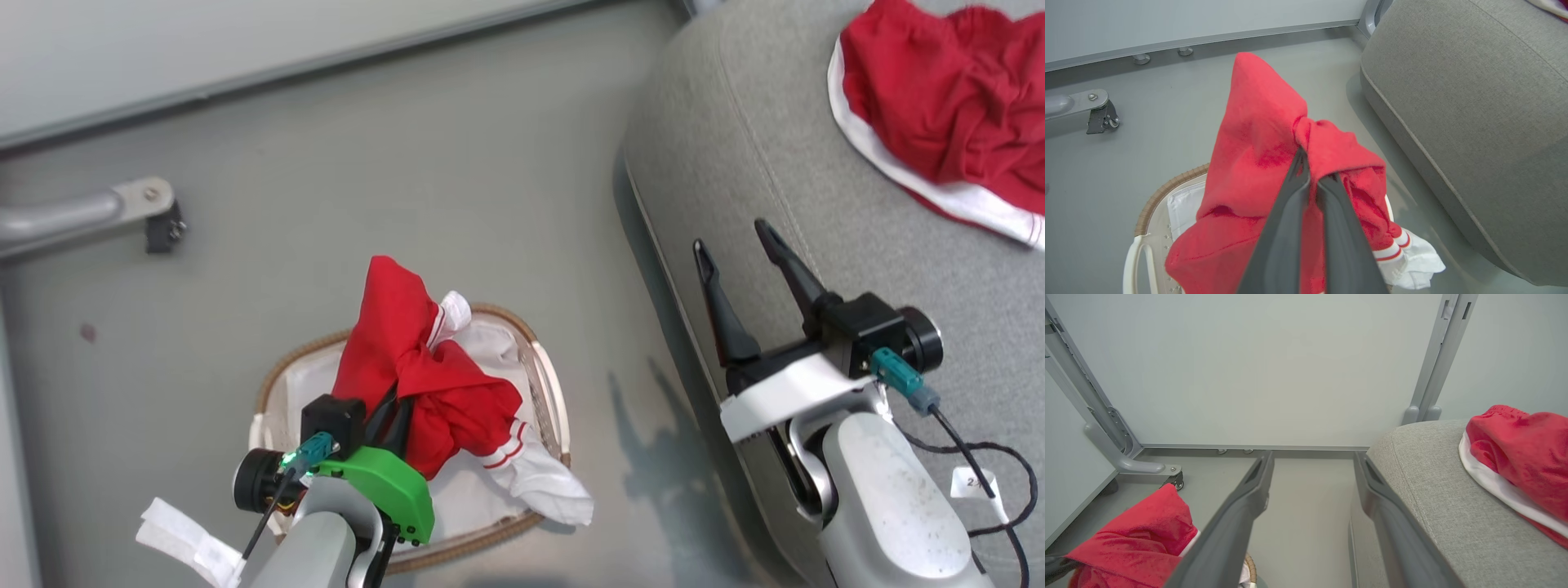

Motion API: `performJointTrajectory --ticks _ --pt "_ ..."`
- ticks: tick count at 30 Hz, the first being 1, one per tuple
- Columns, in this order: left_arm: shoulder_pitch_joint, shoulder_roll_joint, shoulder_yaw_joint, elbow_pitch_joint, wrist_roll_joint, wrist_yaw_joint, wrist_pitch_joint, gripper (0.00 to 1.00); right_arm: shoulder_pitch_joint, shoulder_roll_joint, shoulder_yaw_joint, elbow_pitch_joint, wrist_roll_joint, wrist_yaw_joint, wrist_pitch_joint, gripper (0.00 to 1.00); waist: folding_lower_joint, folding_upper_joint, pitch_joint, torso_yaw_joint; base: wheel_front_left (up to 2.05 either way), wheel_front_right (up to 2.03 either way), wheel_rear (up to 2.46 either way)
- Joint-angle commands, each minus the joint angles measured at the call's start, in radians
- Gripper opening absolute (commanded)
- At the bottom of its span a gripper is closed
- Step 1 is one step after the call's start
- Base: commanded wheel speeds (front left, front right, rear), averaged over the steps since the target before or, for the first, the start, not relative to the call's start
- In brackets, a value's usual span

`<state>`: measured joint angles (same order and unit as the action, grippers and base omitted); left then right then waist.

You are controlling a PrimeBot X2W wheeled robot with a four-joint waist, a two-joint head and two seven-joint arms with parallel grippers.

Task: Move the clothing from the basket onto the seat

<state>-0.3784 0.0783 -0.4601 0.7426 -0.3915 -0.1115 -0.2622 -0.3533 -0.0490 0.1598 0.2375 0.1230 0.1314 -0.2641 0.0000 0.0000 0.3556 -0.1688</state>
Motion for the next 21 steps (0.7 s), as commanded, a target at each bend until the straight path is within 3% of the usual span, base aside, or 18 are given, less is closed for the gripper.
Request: performJointTrajectory --ticks 1,13,21 --pt "0.028 -0.005 0.02 -0.027 0.01 -0.003 -0.004 0.0 0.027 -0.004 -0.003 0.006 -0.007 -0.001 0.0 1.0 0.0 0.0 -0.137 0.073 0.0 0.0 0.0" --pt "0.088 -0.026 0.15 -0.273 0.037 -0.015 -0.004 0.0 0.149 -0.004 0.003 0.042 -0.007 -0.001 0.0 1.0 0.0 0.0 -0.278 0.111 0.0 0.0 0.0" --pt "0.032 -0.027 0.156 -0.4 -0.008 -0.017 -0.004 0.0 0.199 -0.004 0.022 0.072 0.002 -0.001 0.0 1.0 0.0 0.0 -0.309 0.118 0.0 0.0 0.0"
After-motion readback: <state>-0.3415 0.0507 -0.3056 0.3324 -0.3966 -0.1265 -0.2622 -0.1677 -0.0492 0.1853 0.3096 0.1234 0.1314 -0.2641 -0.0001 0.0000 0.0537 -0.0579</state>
